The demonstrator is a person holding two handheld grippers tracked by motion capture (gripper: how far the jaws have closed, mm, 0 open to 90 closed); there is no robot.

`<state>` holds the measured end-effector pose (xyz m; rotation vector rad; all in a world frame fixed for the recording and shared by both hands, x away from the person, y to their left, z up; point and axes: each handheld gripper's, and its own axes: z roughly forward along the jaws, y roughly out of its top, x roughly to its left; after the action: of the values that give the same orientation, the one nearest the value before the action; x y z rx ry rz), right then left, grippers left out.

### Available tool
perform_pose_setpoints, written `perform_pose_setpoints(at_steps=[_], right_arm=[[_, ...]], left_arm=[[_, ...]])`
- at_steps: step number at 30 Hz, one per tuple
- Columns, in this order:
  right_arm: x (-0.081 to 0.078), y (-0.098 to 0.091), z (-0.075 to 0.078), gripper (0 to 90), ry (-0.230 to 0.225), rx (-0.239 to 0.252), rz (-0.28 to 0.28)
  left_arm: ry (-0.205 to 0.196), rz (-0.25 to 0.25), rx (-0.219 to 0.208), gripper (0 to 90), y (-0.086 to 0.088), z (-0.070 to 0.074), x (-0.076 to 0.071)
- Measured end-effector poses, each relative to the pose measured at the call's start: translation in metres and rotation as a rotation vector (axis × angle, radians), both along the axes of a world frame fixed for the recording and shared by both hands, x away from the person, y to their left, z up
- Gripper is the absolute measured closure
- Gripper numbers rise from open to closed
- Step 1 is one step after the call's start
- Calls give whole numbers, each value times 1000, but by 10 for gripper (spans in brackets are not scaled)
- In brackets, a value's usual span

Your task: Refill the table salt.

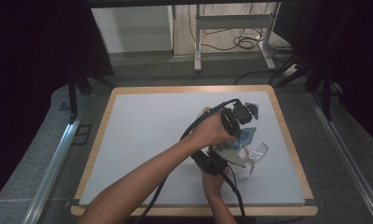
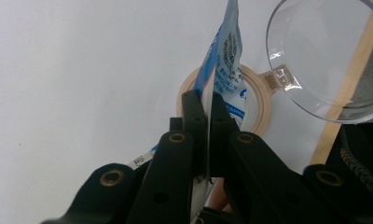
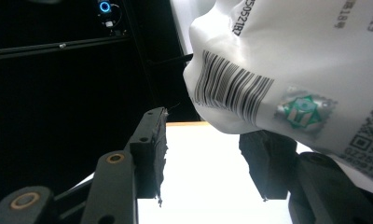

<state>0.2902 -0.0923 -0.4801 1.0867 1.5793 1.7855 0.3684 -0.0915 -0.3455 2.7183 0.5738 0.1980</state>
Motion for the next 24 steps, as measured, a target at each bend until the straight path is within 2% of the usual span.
perform_pose_setpoints(at_steps=[10, 17, 24], right_arm=[[0, 0, -2, 519, 5, -8, 0], [0, 0, -6, 518, 30, 2, 3], [0, -1, -5, 519, 23, -3, 1]], left_arm=[[-1, 3, -1, 900, 0, 0, 0], [-11, 6, 0, 900, 0, 3, 0], [-14, 7, -1, 900, 0, 5, -1]])
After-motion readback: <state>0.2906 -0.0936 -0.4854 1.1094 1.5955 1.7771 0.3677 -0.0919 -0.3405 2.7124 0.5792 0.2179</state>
